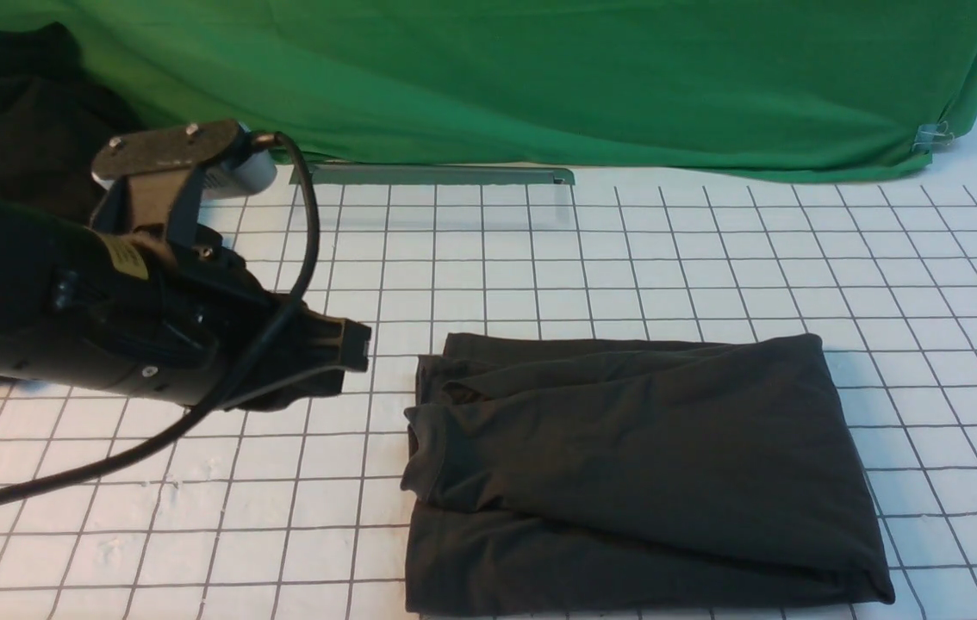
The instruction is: Fold a long-sleeved shirt over a white checkered tablecloth.
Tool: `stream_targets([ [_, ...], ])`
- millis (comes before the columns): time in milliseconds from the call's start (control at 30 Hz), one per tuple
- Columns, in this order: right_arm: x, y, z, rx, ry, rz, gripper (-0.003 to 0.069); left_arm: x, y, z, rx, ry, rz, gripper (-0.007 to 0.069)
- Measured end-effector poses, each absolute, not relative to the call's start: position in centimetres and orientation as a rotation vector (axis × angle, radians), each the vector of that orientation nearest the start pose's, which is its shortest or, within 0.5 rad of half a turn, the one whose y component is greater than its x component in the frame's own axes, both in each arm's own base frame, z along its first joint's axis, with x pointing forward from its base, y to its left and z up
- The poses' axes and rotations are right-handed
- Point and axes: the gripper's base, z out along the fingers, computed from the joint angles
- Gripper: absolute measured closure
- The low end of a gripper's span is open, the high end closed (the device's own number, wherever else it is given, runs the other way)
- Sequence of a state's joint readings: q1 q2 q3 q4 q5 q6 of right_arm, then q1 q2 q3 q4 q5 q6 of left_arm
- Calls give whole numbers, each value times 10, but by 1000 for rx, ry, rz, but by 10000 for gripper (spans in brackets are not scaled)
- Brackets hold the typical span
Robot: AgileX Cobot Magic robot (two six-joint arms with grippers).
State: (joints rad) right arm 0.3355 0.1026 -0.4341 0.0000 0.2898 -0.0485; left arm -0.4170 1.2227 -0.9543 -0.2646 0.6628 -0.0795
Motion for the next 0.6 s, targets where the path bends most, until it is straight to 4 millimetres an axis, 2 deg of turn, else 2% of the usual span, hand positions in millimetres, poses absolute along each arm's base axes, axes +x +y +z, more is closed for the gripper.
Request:
stream_targets([
  [467, 32, 11, 324, -276, 1419, 235, 615, 232, -115, 318, 245, 2319, -497, 623],
  [567, 34, 12, 320, -275, 1417, 236, 609, 233, -116, 319, 241, 2301, -497, 623],
  [600, 37, 13, 314, -275, 1419, 236, 603, 233, -116, 319, 240, 2297, -497, 623],
])
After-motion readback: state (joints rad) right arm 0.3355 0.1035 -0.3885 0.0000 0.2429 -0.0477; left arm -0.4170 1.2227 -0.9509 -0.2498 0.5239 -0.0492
